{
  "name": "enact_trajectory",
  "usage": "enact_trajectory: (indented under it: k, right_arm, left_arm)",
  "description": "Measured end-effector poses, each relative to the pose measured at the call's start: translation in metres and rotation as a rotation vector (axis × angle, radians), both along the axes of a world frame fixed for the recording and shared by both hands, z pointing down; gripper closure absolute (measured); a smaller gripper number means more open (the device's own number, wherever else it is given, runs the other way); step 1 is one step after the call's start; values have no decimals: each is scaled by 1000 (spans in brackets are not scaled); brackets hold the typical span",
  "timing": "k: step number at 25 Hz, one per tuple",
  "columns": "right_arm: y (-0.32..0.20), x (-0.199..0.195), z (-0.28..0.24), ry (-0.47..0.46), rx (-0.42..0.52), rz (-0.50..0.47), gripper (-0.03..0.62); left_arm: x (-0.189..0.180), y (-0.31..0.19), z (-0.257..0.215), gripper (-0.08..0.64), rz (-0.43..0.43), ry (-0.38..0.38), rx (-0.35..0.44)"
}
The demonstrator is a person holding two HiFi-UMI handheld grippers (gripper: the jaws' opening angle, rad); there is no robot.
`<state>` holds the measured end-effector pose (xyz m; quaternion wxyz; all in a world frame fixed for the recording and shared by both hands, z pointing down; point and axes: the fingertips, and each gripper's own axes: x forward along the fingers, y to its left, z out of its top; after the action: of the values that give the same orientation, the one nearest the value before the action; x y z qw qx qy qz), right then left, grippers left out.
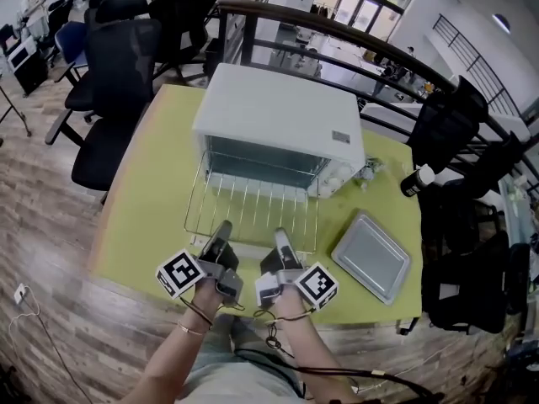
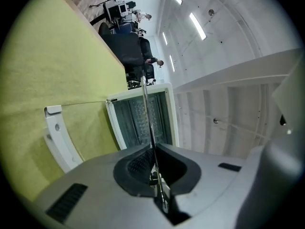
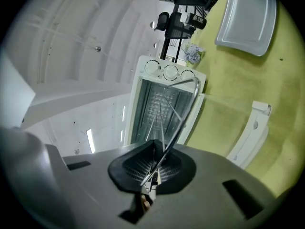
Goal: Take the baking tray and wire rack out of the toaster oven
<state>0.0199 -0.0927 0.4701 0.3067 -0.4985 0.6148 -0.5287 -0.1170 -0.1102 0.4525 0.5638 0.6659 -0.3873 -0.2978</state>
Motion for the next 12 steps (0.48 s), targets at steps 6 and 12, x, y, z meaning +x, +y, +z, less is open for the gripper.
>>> enact_trajectory:
  k: [6, 12]
  right_arm:
    - [12, -8, -28, -19, 63, -40, 597]
    - [22, -6, -34, -1, 30, -26, 597]
  left_arm:
    - [-5, 14, -16, 554, 31, -66, 27]
    - [-4, 18, -26, 554, 53, -69, 38]
